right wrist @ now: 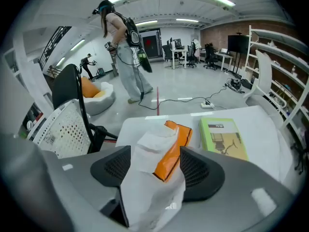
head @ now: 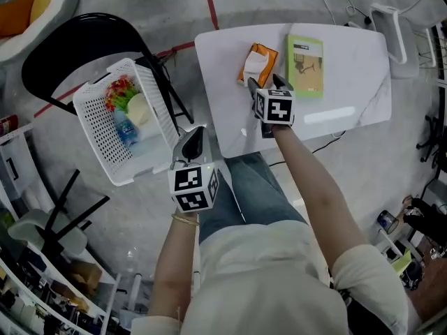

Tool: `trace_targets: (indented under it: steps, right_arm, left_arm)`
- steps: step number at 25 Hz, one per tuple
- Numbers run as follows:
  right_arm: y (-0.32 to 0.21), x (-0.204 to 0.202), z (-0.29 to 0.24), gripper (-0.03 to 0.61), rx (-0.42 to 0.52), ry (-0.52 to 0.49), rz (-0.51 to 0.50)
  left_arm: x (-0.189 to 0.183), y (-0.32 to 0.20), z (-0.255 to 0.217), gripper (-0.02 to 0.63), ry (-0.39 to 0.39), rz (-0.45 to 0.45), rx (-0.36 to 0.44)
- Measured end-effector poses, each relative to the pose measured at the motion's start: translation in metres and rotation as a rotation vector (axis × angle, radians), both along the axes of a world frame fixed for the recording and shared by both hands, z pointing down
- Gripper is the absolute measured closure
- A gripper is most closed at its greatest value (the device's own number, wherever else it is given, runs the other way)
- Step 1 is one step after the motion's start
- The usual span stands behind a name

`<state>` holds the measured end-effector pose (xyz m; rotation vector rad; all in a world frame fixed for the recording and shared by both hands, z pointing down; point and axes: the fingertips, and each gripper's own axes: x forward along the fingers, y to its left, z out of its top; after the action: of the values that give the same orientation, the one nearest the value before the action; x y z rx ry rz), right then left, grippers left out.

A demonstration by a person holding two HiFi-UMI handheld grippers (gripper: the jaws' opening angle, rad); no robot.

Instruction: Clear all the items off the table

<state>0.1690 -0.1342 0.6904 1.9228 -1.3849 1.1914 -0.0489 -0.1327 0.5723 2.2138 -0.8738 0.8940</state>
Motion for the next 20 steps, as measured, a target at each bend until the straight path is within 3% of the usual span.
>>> trace_targets:
  steps: [7,16,20]
  right_arm:
    - [-0.011,0.012,0.043,0.155,0.005,-0.085,0.093]
    - [-0.032,0.017,0.076,0.121,-0.020,-0.118,0.121]
    - [-0.033,0.022,0.086,0.118,-0.035,-0.078,0.132]
  left_arm:
    - [0.005,0.009,0.024,0.604,-0.010,-0.024,-0.029]
    - [0.004,0.018,0.043,0.604,-0.039,-0.029,-0.044]
    - [0.004,0.021,0.050,0.604,-0.044,-0.041,-0.047]
